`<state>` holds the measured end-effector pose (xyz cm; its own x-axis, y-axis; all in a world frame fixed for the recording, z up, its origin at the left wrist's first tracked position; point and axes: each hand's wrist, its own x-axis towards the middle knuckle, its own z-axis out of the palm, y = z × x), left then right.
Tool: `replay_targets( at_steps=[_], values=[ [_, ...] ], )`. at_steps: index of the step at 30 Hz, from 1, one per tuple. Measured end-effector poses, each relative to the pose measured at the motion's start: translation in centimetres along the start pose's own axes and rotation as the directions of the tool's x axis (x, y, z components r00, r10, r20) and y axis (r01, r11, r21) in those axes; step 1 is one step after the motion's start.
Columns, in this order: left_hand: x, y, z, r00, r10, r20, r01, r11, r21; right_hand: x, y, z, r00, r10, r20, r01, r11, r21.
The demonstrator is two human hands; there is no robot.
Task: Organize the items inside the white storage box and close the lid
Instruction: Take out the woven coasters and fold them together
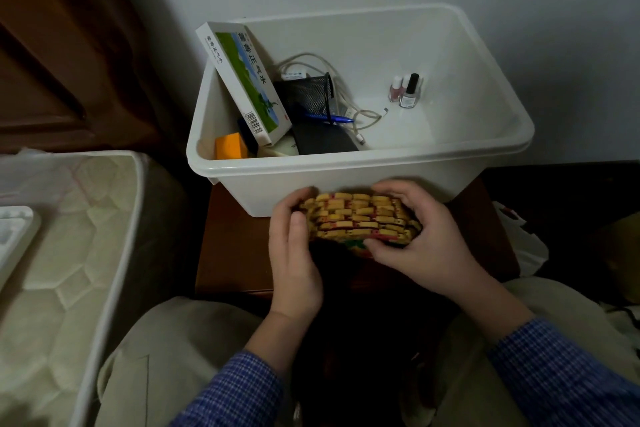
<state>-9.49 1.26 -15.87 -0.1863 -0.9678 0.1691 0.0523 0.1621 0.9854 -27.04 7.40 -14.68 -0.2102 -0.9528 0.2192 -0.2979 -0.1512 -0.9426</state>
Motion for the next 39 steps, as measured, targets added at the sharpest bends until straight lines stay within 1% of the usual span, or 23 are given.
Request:
replay_targets(
  at_steps=[2, 3, 6, 9, 11, 13, 15, 17, 19, 22, 23, 25, 27, 28, 31, 34, 36, 39],
  values=[
    [0.2, 0.1, 0.1, 0.998, -0.036, -0.057, 0.039, 0.998, 0.045, 0.1, 0.2, 0.2, 1.0, 0.016, 0.014, -0.017, 0.999, 0.035],
    [0.2, -0.1, 0.1, 0.996, -0.06, -0.064, 0.063, 0.996, 0.055, 0.2, 0.3, 0.2, 1.0, 0.02, 0.012, -0.02, 0.999, 0.041],
    [0.5, -0.4, 0.2, 0.989, -0.148, -0.008, 0.148, 0.988, 0.041, 0.1, 0.5, 0.2, 1.0, 0.027, -0.012, -0.026, 0.998, 0.051],
    [0.8, -0.4, 0.7, 0.968, -0.252, 0.018, 0.253, 0.966, -0.052, -0.1, 0.8, 0.1, 0.998, 0.047, -0.036, -0.046, 0.999, 0.025],
    [0.9, -0.5, 0.8, 0.964, -0.266, 0.023, 0.267, 0.959, -0.09, -0.2, 0.7, 0.3, 0.996, 0.063, -0.062, -0.06, 0.997, 0.048],
    [1.1, -0.3, 0.9, 0.967, -0.255, 0.013, 0.255, 0.963, -0.086, -0.3, 0.6, 0.4, 0.995, 0.053, -0.085, -0.045, 0.995, 0.09],
    [0.8, -0.5, 1.0, 0.971, -0.24, -0.004, 0.239, 0.968, -0.074, -0.4, 0.5, 0.3, 0.996, 0.054, -0.077, -0.045, 0.992, 0.121],
    [0.7, -0.4, 0.9, 0.958, -0.287, -0.011, 0.284, 0.952, -0.113, -0.4, 0.7, 0.3, 0.996, 0.067, -0.061, -0.059, 0.99, 0.128],
    [0.7, -1.1, 0.8, 0.945, -0.328, -0.003, 0.326, 0.938, -0.117, -0.4, 1.1, 0.4, 0.993, 0.097, -0.071, -0.086, 0.986, 0.142],
    [0.9, -1.6, 1.0, 0.945, -0.327, 0.009, 0.327, 0.94, -0.099, -0.6, 1.4, 0.5, 0.989, 0.12, -0.087, -0.105, 0.981, 0.163],
    [0.9, -1.8, 1.0, 0.945, -0.326, 0.025, 0.327, 0.938, -0.118, -0.7, 1.5, 0.6, 0.988, 0.128, -0.082, -0.111, 0.978, 0.178],
    [0.8, -1.7, 1.0, 0.931, -0.36, 0.057, 0.364, 0.907, -0.213, -1.0, 1.6, 0.5, 0.988, 0.147, -0.052, -0.134, 0.97, 0.205],
    [0.6, -1.6, 1.0, 0.921, -0.384, 0.061, 0.386, 0.887, -0.253, -1.1, 1.7, 0.3, 0.987, 0.162, -0.008, -0.157, 0.963, 0.22],
    [0.4, -1.5, 0.9, 0.924, -0.377, 0.057, 0.38, 0.892, -0.244, -1.2, 1.7, 0.3, 0.985, 0.17, 0.002, -0.167, 0.961, 0.222],
    [0.1, -1.0, 1.1, 0.959, -0.281, 0.026, 0.282, 0.953, -0.114, -1.3, 1.5, 0.3, 0.984, 0.172, -0.035, -0.163, 0.97, 0.178],
    [-0.1, -0.6, 1.2, 0.974, -0.228, 0.003, 0.227, 0.966, -0.122, -1.3, 1.4, 1.0, 0.982, 0.155, -0.109, -0.141, 0.982, 0.125],
    [-0.1, -0.3, 1.2, 0.976, -0.215, 0.02, 0.216, 0.966, -0.146, -1.2, 1.3, 1.2, 0.978, 0.141, -0.152, -0.131, 0.988, 0.077],
    [0.0, -0.6, 1.3, 0.97, -0.241, 0.03, 0.242, 0.954, -0.178, -1.1, 1.3, 1.2, 0.982, 0.134, -0.135, -0.129, 0.991, 0.045]
  ],
)
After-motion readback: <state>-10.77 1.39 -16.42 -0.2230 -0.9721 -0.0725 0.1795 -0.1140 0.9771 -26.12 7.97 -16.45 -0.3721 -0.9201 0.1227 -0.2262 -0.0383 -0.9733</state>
